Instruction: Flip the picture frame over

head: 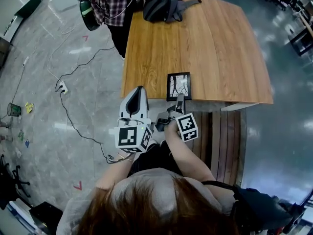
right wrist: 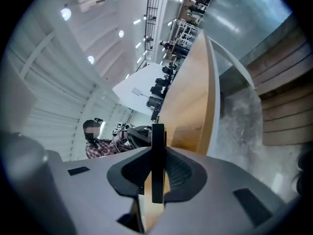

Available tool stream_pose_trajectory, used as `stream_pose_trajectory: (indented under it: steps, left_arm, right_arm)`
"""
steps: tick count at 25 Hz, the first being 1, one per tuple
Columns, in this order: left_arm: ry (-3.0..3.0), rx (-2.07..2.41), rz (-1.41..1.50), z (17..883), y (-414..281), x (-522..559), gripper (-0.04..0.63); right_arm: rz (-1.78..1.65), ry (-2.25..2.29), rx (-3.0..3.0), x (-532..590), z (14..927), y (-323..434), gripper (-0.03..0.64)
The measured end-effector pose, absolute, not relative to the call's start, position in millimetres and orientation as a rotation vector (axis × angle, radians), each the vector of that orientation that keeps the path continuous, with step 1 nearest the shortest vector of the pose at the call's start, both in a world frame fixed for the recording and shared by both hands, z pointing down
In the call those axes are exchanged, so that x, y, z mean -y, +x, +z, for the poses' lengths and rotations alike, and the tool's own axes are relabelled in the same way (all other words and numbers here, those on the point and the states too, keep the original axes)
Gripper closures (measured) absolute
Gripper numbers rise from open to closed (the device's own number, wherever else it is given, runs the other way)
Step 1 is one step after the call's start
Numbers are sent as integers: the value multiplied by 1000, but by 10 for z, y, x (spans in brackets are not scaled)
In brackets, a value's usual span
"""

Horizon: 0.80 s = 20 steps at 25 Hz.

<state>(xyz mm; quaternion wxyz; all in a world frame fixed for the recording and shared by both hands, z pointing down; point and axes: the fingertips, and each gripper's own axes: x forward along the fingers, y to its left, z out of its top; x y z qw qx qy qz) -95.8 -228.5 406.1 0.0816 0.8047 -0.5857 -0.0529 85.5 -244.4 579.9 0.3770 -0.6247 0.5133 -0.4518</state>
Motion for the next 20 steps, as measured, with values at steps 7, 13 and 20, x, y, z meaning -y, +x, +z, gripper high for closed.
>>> stream_pose_trajectory:
  steps: [7, 13, 20]
  left_arm:
    - [2411, 1741, -137, 4111, -931, 2285, 588]
    - [2421, 1710, -132, 4144, -852, 2277, 588]
    - [2430, 1683, -126, 4172, -727, 2321, 588]
  right_arm:
    - [-1338, -1524, -1209, 2379, 6198, 814, 529]
    - [-1491, -1420, -1197, 2447, 6404, 823, 529]
    - [-1539, -1351, -1313, 2488, 6457, 852, 528]
